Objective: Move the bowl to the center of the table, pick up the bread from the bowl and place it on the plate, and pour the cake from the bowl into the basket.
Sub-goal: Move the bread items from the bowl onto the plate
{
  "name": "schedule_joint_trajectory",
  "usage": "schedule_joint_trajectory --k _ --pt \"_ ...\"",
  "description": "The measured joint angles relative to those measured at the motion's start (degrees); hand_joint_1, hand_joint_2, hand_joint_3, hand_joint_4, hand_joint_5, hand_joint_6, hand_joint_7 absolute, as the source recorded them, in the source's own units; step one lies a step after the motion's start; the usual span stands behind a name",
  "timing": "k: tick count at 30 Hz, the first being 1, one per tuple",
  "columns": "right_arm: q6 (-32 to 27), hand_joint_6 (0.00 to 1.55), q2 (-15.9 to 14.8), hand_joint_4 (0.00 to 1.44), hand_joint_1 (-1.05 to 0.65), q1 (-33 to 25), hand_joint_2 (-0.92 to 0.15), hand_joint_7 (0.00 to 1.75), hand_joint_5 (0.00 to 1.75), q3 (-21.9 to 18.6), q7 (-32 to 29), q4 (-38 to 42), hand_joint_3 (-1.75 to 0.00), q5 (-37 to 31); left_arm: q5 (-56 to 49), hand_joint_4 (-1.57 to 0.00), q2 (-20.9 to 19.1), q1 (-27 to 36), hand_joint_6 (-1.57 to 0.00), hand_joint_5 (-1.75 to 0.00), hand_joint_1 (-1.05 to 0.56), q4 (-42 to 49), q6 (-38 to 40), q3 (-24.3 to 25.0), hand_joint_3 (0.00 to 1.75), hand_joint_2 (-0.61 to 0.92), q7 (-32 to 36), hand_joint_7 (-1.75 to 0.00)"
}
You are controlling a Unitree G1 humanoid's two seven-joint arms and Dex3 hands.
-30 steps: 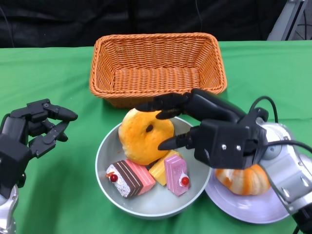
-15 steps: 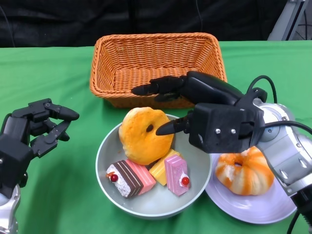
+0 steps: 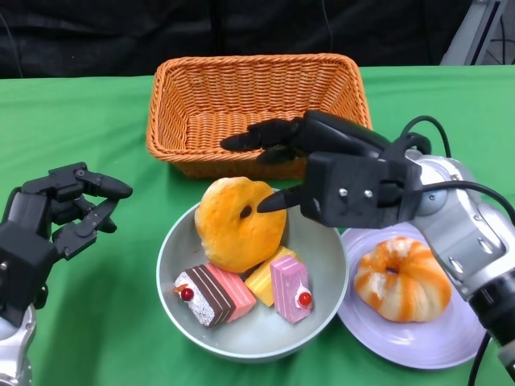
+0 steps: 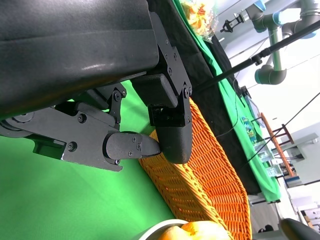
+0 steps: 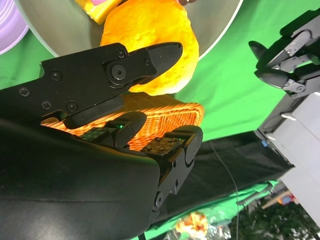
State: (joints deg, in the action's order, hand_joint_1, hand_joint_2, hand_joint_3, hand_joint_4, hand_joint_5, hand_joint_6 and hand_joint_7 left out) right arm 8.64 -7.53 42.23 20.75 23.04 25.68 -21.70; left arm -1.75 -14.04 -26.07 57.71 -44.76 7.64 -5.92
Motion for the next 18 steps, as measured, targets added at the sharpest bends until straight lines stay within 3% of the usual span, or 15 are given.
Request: schedule_joint_trajectory --k 18 --pt "3.9 0.46 0.9 0.54 -0.57 2.0 -0.92 0.0 0.01 0.5 -2.2 7.3 -0.01 -1.0 0.0 -0.85 0.2 0.0 -0.89 -1.39 -0.18 -0.3 0.0 0.0 0.31 0.92 0.0 -0.9"
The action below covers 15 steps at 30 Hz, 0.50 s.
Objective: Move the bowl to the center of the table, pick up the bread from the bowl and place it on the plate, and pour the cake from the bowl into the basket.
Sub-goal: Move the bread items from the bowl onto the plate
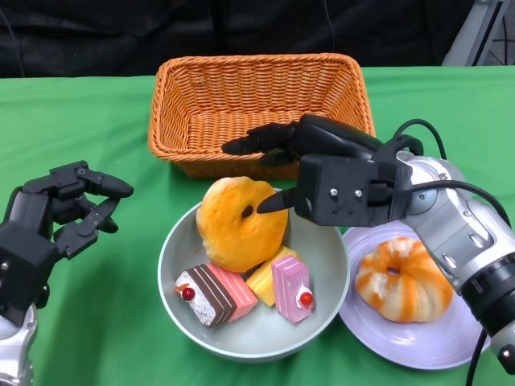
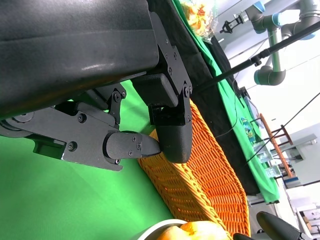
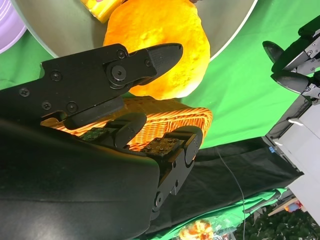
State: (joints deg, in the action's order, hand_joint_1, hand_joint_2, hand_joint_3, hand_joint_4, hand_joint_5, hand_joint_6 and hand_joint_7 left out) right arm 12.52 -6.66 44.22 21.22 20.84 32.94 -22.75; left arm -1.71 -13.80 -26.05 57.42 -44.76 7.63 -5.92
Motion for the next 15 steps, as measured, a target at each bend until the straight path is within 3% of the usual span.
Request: schedule_joint_trajectory --k 15 --pt "0.9 0.44 0.7 0.54 -0.59 0.7 -0.92 0.0 0.0 0.7 0.3 3.2 -0.03 0.0 0.0 -0.84 0.3 0.0 -0.89 -1.35 -0.19 0.0 -0.1 -0.3 0.31 0.92 0.2 -0.91"
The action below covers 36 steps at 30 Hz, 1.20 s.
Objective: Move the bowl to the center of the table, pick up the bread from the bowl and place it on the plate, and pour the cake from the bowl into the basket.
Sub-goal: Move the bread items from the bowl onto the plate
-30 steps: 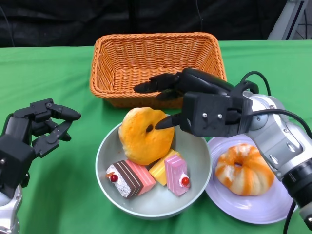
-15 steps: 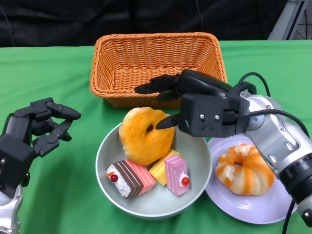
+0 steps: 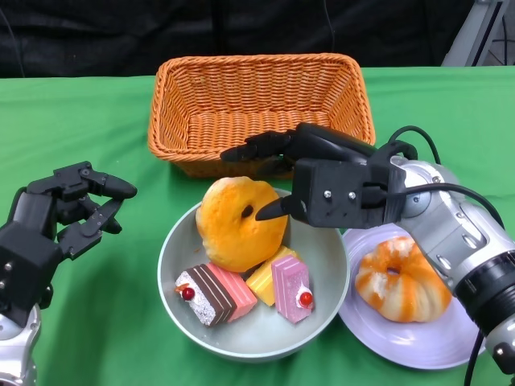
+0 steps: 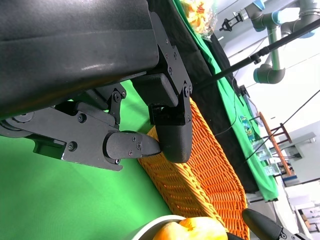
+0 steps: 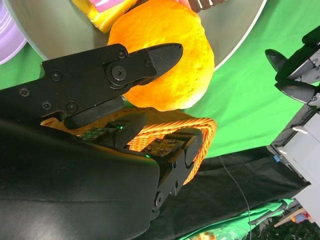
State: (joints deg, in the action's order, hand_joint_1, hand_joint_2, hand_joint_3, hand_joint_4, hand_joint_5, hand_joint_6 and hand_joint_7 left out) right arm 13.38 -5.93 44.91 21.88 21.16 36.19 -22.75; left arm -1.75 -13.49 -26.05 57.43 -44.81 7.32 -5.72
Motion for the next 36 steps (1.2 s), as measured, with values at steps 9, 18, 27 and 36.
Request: schedule_joint_trajectory --k 9,18,27,36 --pt "0.3 0.43 0.1 0.52 -0.58 0.4 -0.92 0.0 0.0 0.6 0.2 1.7 -0.04 0.0 -0.1 -0.83 0.1 0.0 -0.87 -1.31 -0.18 -0.1 0.0 -0.1 0.31 0.92 0.3 -0.9" --pt "2.0 0.43 0.1 0.55 -0.59 0.4 -0.92 0.0 0.01 0.8 0.3 3.5 -0.05 0.1 -0.1 -0.84 0.1 0.0 -0.87 -1.29 -0.19 -0.1 -0.1 -0.1 0.32 0.92 0.5 -0.9" --pt "2.7 0.45 0.5 0.61 -0.56 0.5 -0.92 0.01 0.04 -0.1 1.0 4.3 -0.05 2.4 -0.1 -0.85 0.1 0.0 -0.87 -1.29 -0.2 -0.1 -0.1 -0.2 0.32 0.92 0.5 -0.9" --pt "4.6 0.57 1.3 0.81 -0.53 0.5 -0.92 0.05 0.1 -1.8 0.3 6.3 -0.03 3.8 -0.4 -0.87 0.1 0.0 -0.88 -1.32 -0.2 -0.1 -0.1 -0.3 0.3 0.92 1.0 -0.87"
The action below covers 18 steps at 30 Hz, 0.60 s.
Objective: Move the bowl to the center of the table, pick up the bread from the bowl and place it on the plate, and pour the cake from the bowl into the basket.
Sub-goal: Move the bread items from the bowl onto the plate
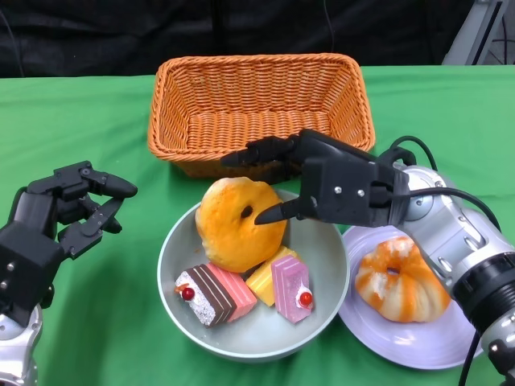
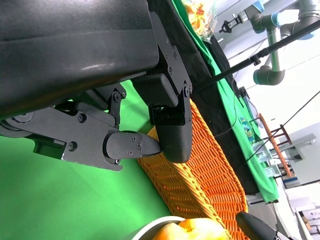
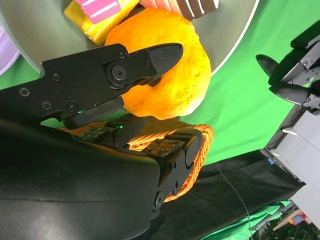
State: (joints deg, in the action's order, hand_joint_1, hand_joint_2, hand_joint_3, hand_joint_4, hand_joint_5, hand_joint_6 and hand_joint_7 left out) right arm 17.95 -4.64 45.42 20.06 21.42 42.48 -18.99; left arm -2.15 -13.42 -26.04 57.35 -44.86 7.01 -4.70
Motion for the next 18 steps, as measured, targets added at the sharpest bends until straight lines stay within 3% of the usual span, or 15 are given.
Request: schedule_joint_trajectory --k 3,6,8,11,18 --pt "0.0 0.73 0.0 0.96 -0.54 0.0 -0.92 0.09 0.13 -0.4 -0.2 0.1 -0.05 0.1 -0.3 -0.86 0.0 0.0 -0.89 -1.33 -0.19 0.0 0.0 -0.2 0.29 0.92 0.5 -0.84" --pt "-0.3 0.83 0.0 1.0 -0.55 0.4 -0.92 0.1 0.12 -0.9 -0.3 0.1 -0.07 0.1 -0.3 -0.84 0.0 0.0 -0.9 -1.36 -0.19 0.0 0.0 -0.4 0.29 0.92 0.5 -0.81" --pt "-0.7 0.85 0.0 1.01 -0.54 0.5 -0.92 0.1 0.11 -1.2 -0.3 0.1 -0.08 0.1 -0.3 -0.84 0.0 0.0 -0.9 -1.38 -0.18 0.0 0.0 -0.4 0.29 0.92 0.5 -0.8" --pt "-2.6 0.89 0.3 1.16 -0.51 0.5 -0.92 0.1 0.17 -1.9 -0.1 -0.3 -0.07 1.0 -0.3 -0.83 0.0 0.0 -0.91 -1.38 -0.18 0.0 0.1 -0.4 0.3 0.92 0.5 -0.79" --pt "-10.3 0.99 1.2 1.25 -0.5 0.5 -0.92 0.12 0.19 -3.0 1.5 -4.2 -0.1 3.3 -0.3 -0.82 0.0 0.0 -0.92 -1.4 -0.2 0.0 0.2 -0.5 0.29 0.92 0.5 -0.79"
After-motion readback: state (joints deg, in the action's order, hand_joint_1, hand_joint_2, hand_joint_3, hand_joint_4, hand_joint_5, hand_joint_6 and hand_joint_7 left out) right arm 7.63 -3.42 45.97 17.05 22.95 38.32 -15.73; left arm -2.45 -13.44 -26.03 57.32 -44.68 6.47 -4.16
